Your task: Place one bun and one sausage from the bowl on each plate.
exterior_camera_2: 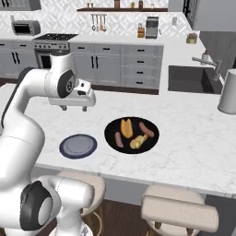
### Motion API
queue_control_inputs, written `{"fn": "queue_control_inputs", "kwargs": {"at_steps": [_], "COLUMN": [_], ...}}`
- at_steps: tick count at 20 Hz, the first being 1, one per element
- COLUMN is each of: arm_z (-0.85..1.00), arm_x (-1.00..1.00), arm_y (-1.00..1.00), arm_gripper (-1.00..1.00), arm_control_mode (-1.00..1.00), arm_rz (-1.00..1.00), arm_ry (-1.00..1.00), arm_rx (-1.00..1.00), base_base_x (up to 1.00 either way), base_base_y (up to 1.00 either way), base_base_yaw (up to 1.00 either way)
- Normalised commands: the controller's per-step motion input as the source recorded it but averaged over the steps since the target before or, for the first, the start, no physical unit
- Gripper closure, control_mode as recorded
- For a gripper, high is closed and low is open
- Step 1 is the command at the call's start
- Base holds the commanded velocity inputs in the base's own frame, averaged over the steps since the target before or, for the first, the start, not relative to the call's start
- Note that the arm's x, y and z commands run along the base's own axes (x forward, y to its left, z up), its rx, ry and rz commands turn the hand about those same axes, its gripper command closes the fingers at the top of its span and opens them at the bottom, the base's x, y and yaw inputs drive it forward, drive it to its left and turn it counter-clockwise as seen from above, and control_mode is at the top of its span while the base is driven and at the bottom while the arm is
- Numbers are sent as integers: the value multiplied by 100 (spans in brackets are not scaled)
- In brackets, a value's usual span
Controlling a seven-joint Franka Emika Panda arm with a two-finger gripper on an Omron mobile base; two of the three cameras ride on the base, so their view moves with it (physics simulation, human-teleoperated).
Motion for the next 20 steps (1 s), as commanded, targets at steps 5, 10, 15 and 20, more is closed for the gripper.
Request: {"fn": "queue_control_inputs", "kwargs": {"at_steps": [5, 10, 15, 20], "arm_z": [0, 0, 0, -2], "arm_x": [0, 0, 5, 75], "arm_y": [0, 0, 0, -9], "arm_gripper": [-100, -100, -100, -100], "arm_control_mode": [100, 100, -100, -100], "arm_rz": [0, 0, 0, 0], "arm_ry": [0, 0, 0, 12], "arm_rx": [0, 0, 0, -1], "base_base_x": [3, 12, 18, 0], "base_base_y": [-60, -35, -3, 0], "base_base_yaw": [-1, -3, -4, 0]}}
